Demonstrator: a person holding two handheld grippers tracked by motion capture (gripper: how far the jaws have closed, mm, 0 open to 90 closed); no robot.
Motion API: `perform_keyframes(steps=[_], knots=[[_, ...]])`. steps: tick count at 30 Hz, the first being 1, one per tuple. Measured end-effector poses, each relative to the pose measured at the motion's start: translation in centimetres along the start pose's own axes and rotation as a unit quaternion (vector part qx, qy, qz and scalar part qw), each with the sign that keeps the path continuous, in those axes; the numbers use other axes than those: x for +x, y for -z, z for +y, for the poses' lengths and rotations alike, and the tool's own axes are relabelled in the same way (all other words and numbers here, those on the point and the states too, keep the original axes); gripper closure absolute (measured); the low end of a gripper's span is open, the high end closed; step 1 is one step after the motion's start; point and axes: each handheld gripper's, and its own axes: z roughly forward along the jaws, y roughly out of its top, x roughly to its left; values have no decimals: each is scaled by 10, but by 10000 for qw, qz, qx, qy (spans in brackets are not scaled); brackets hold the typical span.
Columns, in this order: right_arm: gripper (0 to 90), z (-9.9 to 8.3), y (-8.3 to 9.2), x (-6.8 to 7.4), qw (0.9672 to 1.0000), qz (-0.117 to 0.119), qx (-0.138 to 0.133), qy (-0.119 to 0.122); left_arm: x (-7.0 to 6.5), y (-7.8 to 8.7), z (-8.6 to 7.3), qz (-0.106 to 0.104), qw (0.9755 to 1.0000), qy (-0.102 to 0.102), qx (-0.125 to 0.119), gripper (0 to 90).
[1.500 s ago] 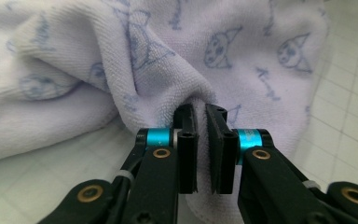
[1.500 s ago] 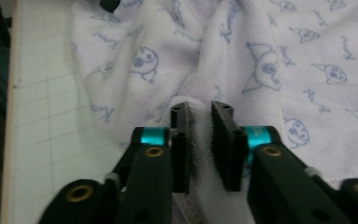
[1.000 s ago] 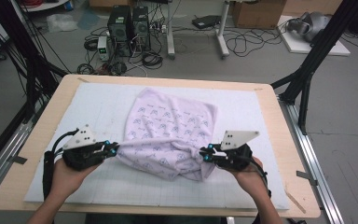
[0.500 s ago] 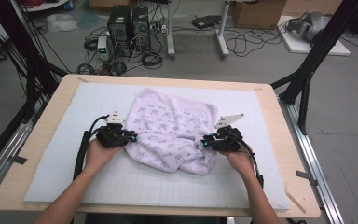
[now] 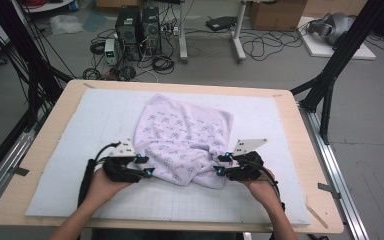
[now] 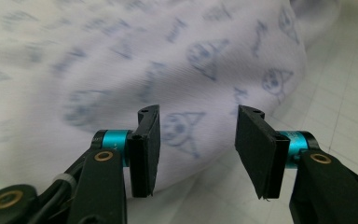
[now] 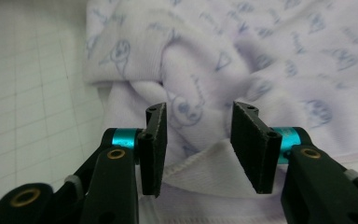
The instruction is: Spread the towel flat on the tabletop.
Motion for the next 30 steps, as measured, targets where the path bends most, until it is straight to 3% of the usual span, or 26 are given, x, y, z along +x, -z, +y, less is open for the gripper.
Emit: perform_keyframes(steps=[3, 5, 6, 7, 8, 11, 17, 23, 26, 28, 30], knots=[[560, -6, -16, 1, 9997, 86, 225, 14, -3, -25, -2, -24, 9995, -95, 314, 531], [639, -8, -20, 2, 9993, 69, 354, 83, -2, -27, 0, 77, 9993, -219, 281, 696], [700, -8, -20, 3, 9993, 41, 355, 128, 0, -26, 1, 15, 9996, -155, 254, 807], [777, -8, -19, 2, 9993, 61, 334, 152, 2, -24, 1, 13, 9996, -110, 243, 828], [831, -8, -16, 1, 9994, 94, 271, 188, 4, -21, 0, -4, 9997, -64, 215, 837], [861, -7, -6, -3, 9997, 191, 30, 136, 8, -5, 2, 76, 10000, -48, 25, 843], [870, 6, 20, -2, 9994, 21, -192, 290, 16, 44, 19, 341, 9987, -89, -380, 845], [872, 34, 46, 11, 9964, -13, -529, 667, 14, 86, 37, 488, 9961, -233, -698, 845], [871, 48, 50, 17, 9949, -39, -509, 874, 18, 89, 39, 592, 9960, -215, -631, 845], [870, 50, 42, 14, 9950, -122, -329, 940, 25, 78, 37, 641, 9966, -135, -500, 842], [869, 47, 28, 2, 9966, -146, -11, 806, 36, 58, 34, 702, 9971, -25, -303, 841]])
